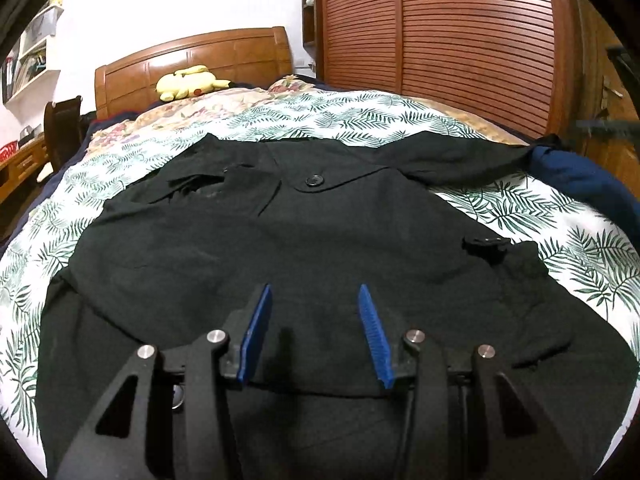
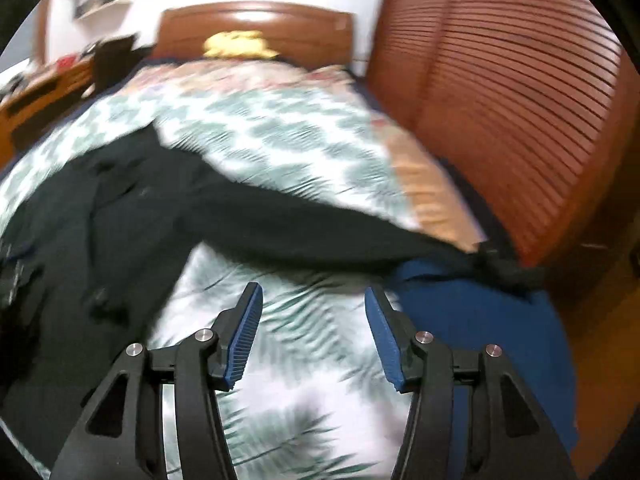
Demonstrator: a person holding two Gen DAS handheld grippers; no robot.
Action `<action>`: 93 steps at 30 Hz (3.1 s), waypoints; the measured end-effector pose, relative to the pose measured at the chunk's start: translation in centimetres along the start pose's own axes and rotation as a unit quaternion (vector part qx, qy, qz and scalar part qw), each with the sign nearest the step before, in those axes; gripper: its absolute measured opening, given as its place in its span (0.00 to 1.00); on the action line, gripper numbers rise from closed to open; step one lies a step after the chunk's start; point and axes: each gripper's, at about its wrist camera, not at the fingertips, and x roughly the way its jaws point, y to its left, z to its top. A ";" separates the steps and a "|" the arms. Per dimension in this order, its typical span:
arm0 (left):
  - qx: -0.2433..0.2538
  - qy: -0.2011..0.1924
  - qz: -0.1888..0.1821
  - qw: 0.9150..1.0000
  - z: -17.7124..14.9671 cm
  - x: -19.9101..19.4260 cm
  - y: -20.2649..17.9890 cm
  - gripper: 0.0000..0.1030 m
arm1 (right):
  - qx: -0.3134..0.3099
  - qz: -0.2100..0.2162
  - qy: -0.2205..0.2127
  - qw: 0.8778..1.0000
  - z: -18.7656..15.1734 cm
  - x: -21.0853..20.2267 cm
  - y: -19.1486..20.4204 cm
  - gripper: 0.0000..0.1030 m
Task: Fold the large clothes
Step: 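Move the right tool to the other sleeve cuff and close on it, then lift the held sleeve over the coat front and open the right tool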
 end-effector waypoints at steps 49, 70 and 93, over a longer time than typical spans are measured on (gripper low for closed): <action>0.003 -0.018 -0.030 0.999 1.8 -5.0 1.0 0.43 | 0.022 0.002 -0.002 1.000 10.5 0.0 -1.7 0.06; -0.025 -0.059 0.000 0.998 0.6 -13.2 7.3 0.43 | -0.118 0.095 -0.058 0.987 15.1 -6.3 18.8 0.05; -0.067 -0.080 0.057 0.993 -1.8 -17.9 13.7 0.43 | -0.204 0.246 -0.094 0.943 11.4 -12.0 35.8 0.05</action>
